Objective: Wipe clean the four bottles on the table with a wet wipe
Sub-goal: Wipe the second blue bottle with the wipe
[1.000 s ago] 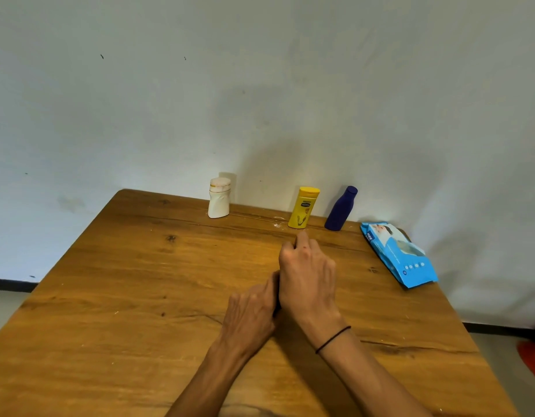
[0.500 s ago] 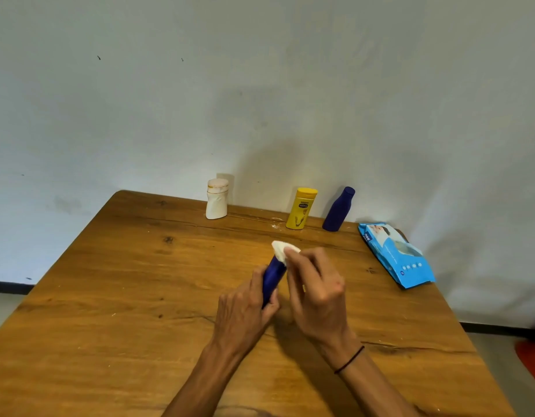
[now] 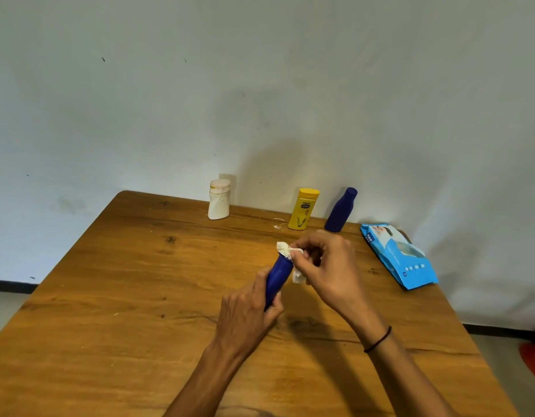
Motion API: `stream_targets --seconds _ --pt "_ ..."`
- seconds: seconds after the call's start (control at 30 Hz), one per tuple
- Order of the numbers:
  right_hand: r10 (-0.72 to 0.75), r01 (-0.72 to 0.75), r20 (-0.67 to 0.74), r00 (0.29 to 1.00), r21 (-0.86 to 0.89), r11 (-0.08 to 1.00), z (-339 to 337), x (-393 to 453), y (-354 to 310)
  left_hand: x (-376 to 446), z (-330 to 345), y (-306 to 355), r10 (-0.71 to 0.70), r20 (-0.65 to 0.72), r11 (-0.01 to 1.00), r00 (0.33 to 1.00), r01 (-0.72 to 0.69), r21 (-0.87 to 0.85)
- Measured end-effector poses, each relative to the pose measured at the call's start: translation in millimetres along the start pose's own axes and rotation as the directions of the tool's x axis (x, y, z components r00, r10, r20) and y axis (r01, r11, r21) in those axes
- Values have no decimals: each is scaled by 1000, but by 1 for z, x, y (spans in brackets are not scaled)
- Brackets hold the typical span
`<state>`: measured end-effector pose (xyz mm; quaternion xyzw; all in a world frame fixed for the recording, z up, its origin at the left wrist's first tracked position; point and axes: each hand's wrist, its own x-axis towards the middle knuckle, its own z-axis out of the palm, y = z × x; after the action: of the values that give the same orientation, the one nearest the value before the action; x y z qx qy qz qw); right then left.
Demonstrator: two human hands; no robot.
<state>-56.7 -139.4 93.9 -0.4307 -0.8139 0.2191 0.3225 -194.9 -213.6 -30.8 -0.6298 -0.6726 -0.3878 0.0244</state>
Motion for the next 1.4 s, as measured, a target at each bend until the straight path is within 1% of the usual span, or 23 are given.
stream_targets --seconds 0.1,0.23,0.33,0.43,0.53,0.63,0.73,0.83,0.9,0.97,1.03,1.1,1.17,1.27,1.33,1.4 --pt "-8 8 0 1000 -52 999 -4 6 0 0 0 2 14 21 1000 1000 -14 -8" --pt "-11 10 -7 1000 -111 994 -3 7 0 0 -1 2 -13 21 999 1000 14 -37" --pt "-44 45 18 999 -61 997 -3 -1 -1 0 0 -1 -12 15 999 1000 12 -43" --pt "-57 58 49 997 -1 998 -4 -1 -2 0 -1 -1 1 40 999 999 0 -45" --pt "6 -8 32 999 49 999 -2 6 4 -1 0 1 10 47 999 999 -7 -46" --pt "31 -31 -9 999 11 999 2 4 10 -1 0 2 3 51 997 999 1 -76" --pt "-10 11 -60 998 17 1000 5 -6 10 -1 1 0 -50 62 990 997 57 -127" --pt "-92 100 -94 991 76 992 9 -15 10 0 1 -2 -93 63 972 994 105 -210" --pt "-169 180 -126 977 78 981 18 -20 13 -1 2 -3 -92 118 927 989 128 -352" --pt "-257 262 -140 956 19 965 30 -25 20 -2 2 0 -84 167 858 982 156 -489" --pt "-357 353 -137 924 -54 934 38 -28 31 -2 0 4 -84 197 795 977 184 -578" --pt "-450 443 -93 888 -88 892 43 -27 37 -1 -2 5 -100 238 732 966 233 -640" --pt "-488 486 -29 872 -55 872 43 -28 38 0 -4 3 -121 267 684 956 276 -676" --pt "-485 483 57 872 47 874 41 -31 38 2 -6 -1 -178 257 626 950 310 -715" --pt "-426 415 79 901 122 901 41 -32 41 3 -8 0 -199 285 562 938 348 -750" --pt "-366 349 74 928 179 920 41 -32 44 3 -9 2 -183 336 485 924 382 -787"
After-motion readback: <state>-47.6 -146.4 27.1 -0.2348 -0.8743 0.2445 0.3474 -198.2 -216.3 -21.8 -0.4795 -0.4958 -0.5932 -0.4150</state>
